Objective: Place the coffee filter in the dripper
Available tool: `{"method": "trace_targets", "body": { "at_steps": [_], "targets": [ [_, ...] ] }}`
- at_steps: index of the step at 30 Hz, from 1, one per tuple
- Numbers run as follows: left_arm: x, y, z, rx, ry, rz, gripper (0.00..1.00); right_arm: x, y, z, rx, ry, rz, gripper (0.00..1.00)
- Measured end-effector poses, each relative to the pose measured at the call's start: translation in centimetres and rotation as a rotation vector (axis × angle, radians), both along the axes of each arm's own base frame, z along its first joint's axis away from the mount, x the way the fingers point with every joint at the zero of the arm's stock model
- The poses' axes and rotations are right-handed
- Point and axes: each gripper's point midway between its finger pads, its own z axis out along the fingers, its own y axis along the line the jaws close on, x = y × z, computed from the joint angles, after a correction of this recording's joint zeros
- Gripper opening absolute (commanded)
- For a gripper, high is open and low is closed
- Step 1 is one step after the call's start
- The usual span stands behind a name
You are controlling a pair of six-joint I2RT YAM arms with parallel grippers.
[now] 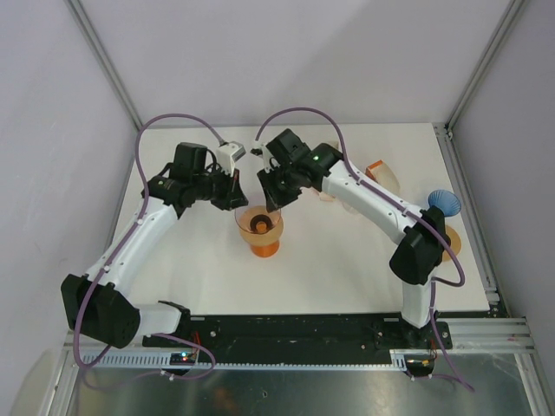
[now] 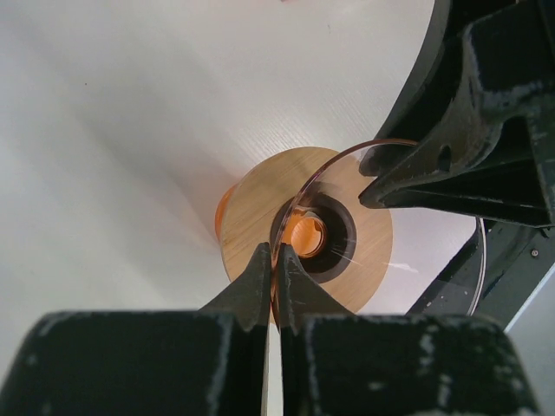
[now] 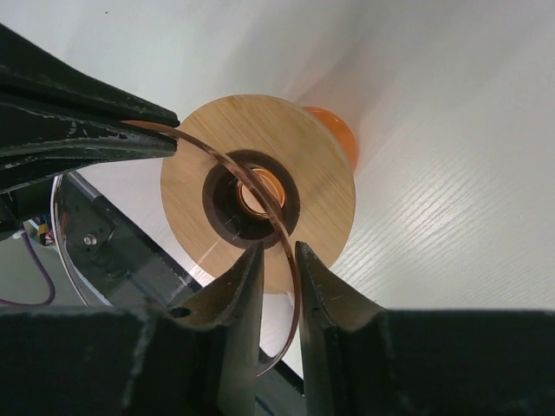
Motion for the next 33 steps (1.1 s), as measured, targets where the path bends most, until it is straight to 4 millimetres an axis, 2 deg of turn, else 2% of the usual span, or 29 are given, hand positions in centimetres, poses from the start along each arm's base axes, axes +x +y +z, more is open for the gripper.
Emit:
{"method": "trace_targets", "body": {
  "at_steps": [6,8,19,28,33],
  "targets": [
    [0.1,0.1,0.0,0.005,-0.002,0.005,0.00,0.3,-0.1,-0.2,-0.029,-0.031,-0.024,0.04],
    [0.0,0.1,-0.1,0.007,-0.001,0.006,0.00,0.4,-0.1,-0.2,-0.026,-0.029,-0.037,0.01],
    [0.3,-0.1,-0.4,-0.011,-0.044,-0.001,0.00,0.7,-0.2,-0.5,0.028,-0.025,-0.079,0.00],
    [1.6,-0.7,-1.5,-0.019,-0.031,-0.009,0.00,1.4,-0.4,-1.4,0.056,0.058,-0.116,0.00],
    [1.7,-0.7,-1.7,-0.023,-0.041,-0.013,0.00,1.5,-0.4,-1.4,0.056,0.059,-0.119,0.00]
  ]
}}
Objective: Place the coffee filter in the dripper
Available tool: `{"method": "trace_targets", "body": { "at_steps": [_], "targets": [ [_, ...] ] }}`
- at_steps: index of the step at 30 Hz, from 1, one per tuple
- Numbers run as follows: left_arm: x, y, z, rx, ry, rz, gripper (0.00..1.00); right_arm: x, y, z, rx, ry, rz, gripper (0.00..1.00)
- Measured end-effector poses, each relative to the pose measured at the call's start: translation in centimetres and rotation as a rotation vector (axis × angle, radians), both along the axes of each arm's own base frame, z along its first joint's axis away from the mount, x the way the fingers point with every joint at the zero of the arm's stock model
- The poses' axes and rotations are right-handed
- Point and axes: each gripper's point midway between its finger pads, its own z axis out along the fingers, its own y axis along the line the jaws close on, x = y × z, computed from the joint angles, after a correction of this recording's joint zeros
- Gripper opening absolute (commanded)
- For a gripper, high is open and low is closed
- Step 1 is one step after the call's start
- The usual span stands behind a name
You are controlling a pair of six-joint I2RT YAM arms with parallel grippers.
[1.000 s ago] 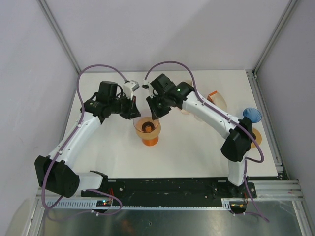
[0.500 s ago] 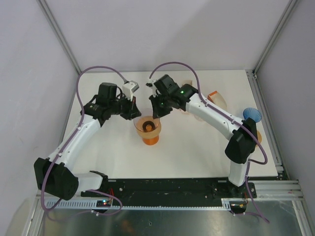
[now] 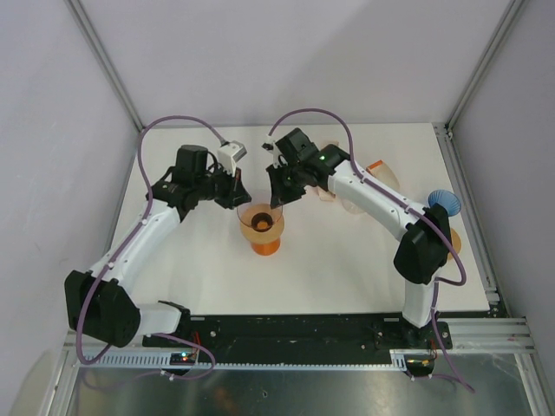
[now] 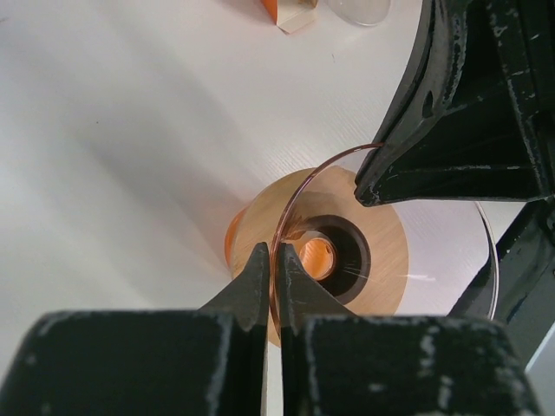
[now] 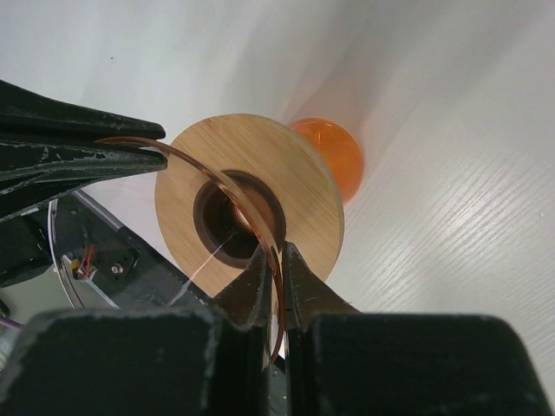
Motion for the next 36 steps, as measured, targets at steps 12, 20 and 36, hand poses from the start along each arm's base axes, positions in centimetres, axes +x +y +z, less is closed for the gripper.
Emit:
{"method": "trace_targets", "body": {
  "at_steps": [12,20,36],
  "targets": [
    [0.2,0.1,-0.4,-0.006,-0.069,-0.011,0.00,0.2,0.1,-0.2,-0.023,-0.034,-0.020,0.00],
    [0.2,0.2,-0.3,-0.007,-0.126,-0.022,0.00,0.2,0.3,-0.1,-0.031,-0.067,-0.026,0.00],
    [0.4,0.2,0.6,-0.004,-0.112,-0.022,0.03,0.3,0.4,0.1,-0.029,-0.072,-0.024,0.07]
  ]
}}
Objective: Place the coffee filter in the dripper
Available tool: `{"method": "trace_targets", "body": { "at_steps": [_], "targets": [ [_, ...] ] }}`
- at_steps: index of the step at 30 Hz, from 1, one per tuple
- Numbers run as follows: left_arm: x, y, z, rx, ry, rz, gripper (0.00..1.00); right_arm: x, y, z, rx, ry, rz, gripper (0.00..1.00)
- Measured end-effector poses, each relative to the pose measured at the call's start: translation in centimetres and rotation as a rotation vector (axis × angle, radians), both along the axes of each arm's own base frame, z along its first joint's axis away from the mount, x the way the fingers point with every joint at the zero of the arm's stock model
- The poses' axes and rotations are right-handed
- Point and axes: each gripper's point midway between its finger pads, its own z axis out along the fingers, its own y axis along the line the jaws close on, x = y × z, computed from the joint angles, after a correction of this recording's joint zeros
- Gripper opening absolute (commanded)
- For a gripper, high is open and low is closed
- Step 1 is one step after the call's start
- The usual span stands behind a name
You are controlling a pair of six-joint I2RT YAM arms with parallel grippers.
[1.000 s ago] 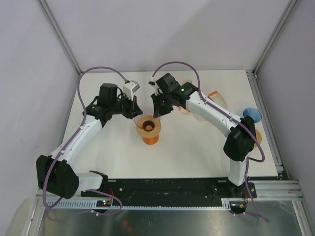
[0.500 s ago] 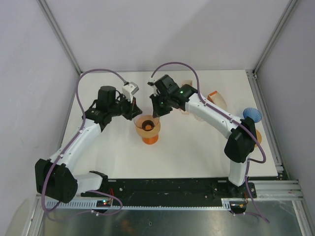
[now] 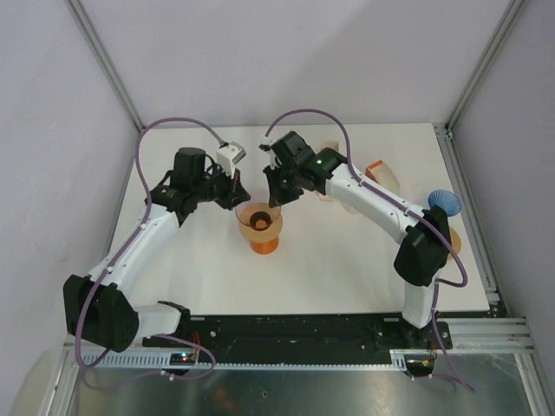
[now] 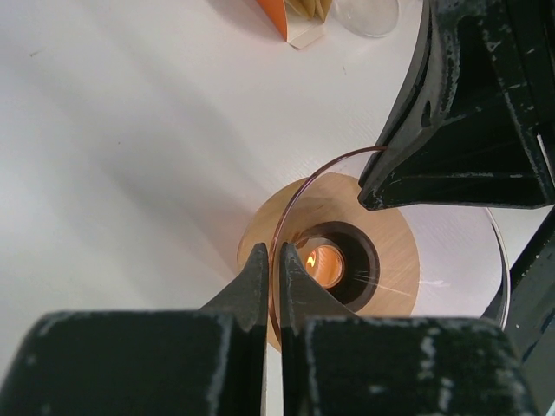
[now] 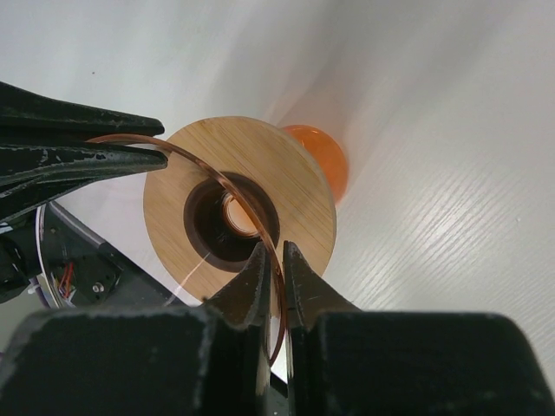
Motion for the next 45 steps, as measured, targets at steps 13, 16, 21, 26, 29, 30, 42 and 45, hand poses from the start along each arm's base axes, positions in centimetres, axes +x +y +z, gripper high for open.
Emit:
{"method": "trace_targets", "body": {
  "at_steps": [13,16,21,26,29,30,42,45],
  "targets": [
    [-1.1,0.6,-1.5,0.048,0.102,0.010,0.34,-0.3,1.6,-0.1,-0.029,-0.018,0.071,0.21],
    [-1.9,0.6,-2.2,0.061,0.145,0.004,0.37,-0.6,2.0,-1.0,-0.048,-0.007,0.088,0.24],
    [-1.9,0.5,-1.5,0.061,0.145,0.003,0.44,-1.1,1.9,-1.8,-0.080,0.017,0.097,0.29],
    [-1.2,0.4,0.0,0.050,0.108,0.006,0.49,-0.6,2.4,0.3,-0.049,-0.017,0.099,0.33],
    [-1.0,0.4,0.6,0.050,0.094,0.010,0.52,-0.2,2.5,1.6,-0.032,-0.043,0.098,0.35],
    [-0.9,0.4,0.7,0.050,0.091,0.012,0.54,-0.1,2.5,2.0,-0.029,-0.050,0.097,0.36],
    [-0.2,1.1,2.7,0.049,0.060,0.044,0.72,1.1,1.0,4.4,-0.005,-0.082,0.066,0.45],
    [0.4,2.0,3.5,0.042,0.042,0.072,0.72,1.6,-1.0,5.8,0.023,-0.106,0.027,0.45]
  ]
}}
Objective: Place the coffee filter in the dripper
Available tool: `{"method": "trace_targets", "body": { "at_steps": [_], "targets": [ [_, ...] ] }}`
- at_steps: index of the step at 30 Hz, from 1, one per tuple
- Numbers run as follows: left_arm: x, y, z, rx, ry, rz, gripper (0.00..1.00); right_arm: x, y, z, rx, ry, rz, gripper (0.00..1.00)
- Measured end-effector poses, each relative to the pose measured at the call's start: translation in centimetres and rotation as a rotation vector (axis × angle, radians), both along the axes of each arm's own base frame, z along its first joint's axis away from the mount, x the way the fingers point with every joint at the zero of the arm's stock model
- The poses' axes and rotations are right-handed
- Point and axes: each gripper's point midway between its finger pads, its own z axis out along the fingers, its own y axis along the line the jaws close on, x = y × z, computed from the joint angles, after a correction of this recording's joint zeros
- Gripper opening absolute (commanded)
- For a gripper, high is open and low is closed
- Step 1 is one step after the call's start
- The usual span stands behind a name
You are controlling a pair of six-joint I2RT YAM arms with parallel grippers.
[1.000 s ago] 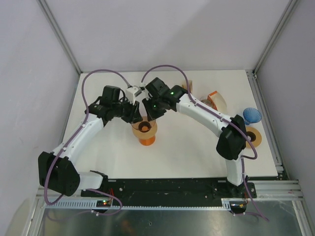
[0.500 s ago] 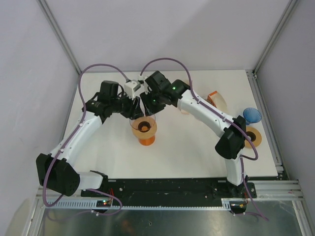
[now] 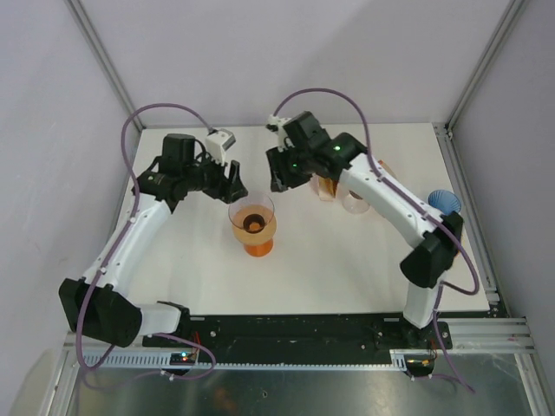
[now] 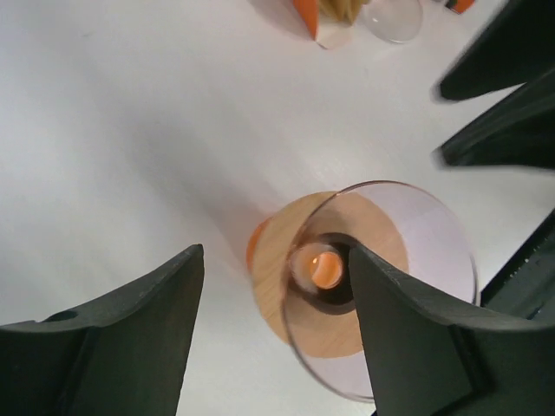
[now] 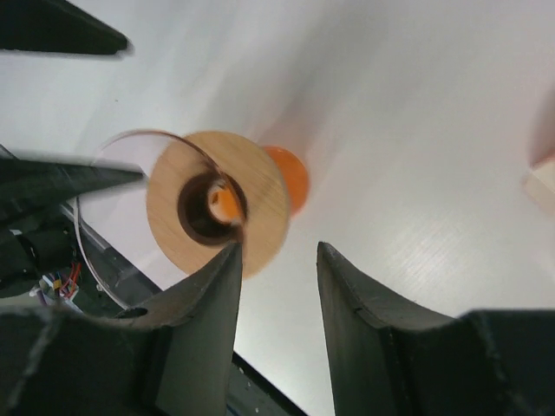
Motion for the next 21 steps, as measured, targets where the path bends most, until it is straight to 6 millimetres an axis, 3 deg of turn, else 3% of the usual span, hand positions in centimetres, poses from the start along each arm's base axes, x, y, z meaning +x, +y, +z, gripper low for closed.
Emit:
{"method": "trace_targets", "body": {
  "at_steps": [4,8,10,13,14,15,17,21],
  "targets": [
    [1.0,2.7,0.4,-0.004,-0.009,0.078,0.73,0.2,-4.2,0.9,0.036,-0.016,-0.086,0.45],
    [1.6,5.2,0.6,0.004,-0.022,0.142,0.74,0.1,-8.6,0.1,0.054,-0.013,-0.184,0.48],
    [1.4,6.0,0.3,0.012,-0.025,0.159,0.76,0.2,-10.5,-0.7,0.052,-0.009,-0.227,0.53],
    [0.9,7.1,-0.4,0.024,-0.017,0.179,0.79,0.2,-13.3,-1.7,0.042,-0.009,-0.290,0.70],
    [0.8,7.4,-0.7,0.028,-0.012,0.187,0.80,0.2,-14.2,-1.9,0.038,-0.015,-0.310,0.85],
    [0.8,7.8,-1.0,0.031,-0.006,0.196,0.81,0.3,-15.1,-1.9,0.034,-0.026,-0.329,0.92],
    [0.8,8.9,-1.6,0.037,0.006,0.225,0.82,0.5,-16.7,-1.5,0.028,-0.064,-0.358,0.98],
    [1.2,11.2,-2.9,0.045,0.022,0.299,0.82,1.2,-18.7,0.9,0.039,-0.176,-0.381,0.99]
  ]
}}
